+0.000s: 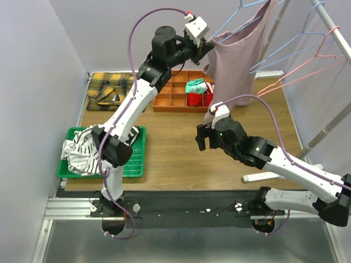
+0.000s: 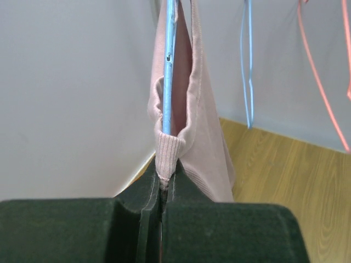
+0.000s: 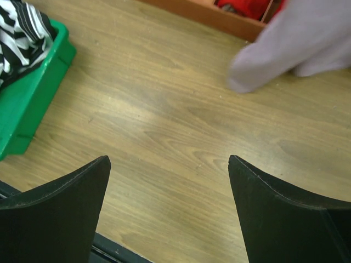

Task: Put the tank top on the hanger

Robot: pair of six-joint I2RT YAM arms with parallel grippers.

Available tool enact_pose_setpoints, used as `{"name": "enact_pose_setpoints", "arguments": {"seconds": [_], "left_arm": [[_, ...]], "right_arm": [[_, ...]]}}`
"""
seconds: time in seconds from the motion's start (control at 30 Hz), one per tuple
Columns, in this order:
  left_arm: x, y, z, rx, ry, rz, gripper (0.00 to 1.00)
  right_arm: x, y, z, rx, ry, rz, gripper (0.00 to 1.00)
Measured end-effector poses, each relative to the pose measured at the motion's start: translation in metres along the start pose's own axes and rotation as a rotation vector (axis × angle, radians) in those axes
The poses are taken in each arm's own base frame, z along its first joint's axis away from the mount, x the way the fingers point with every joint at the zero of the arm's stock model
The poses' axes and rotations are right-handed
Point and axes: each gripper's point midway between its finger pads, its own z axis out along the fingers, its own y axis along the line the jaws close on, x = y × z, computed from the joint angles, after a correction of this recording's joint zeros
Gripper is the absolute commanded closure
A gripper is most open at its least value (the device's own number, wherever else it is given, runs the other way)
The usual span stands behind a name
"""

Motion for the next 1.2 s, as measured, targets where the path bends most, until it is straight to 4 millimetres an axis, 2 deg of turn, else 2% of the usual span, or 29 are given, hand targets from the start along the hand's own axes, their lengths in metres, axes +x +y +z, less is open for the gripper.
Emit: {"name": "enact_pose_setpoints", "arguments": {"seconds": [0.1, 0.23, 0.37, 0.47, 0.73, 0.93, 1.07, 1.2], "left_arm": [[-0.018, -0.002, 0.014, 0.017, -0.058, 0.008, 1.00], [-0.038, -0.006, 0.027, 0.026, -0.135, 0.029, 1.00], [-0.040, -0.007, 0.038, 0.032, -0.183, 0.037, 1.00], [-0.027, -0.005, 0.049, 0.035, -0.189, 0.028, 1.00], [0.040, -0.007, 0.078, 0.080, -0.105, -0.037, 1.00], [0.051, -0.008, 0.080, 0.086, -0.077, -0.037, 1.00], [0.069, -0.004, 0.076, 0.083, -0.028, -0.042, 1.00], [0.095, 0.000, 0.070, 0.087, 0.041, -0.072, 1.00]], "right_arm": [[0.010, 0.002, 0.003, -0.011, 0.019, 0.004, 0.04], [0.009, 0.008, 0.005, -0.039, 0.009, 0.022, 0.04], [0.016, 0.012, 0.008, -0.063, 0.016, 0.027, 0.04], [0.024, 0.013, 0.011, -0.070, 0.031, 0.026, 0.05], [0.046, 0.025, 0.023, -0.124, 0.086, 0.029, 0.06], [0.051, 0.028, 0.029, -0.127, 0.100, 0.026, 0.06], [0.037, 0.027, 0.025, -0.121, 0.056, 0.038, 0.12], [-0.013, 0.027, 0.013, -0.105, -0.068, 0.077, 0.14]]}}
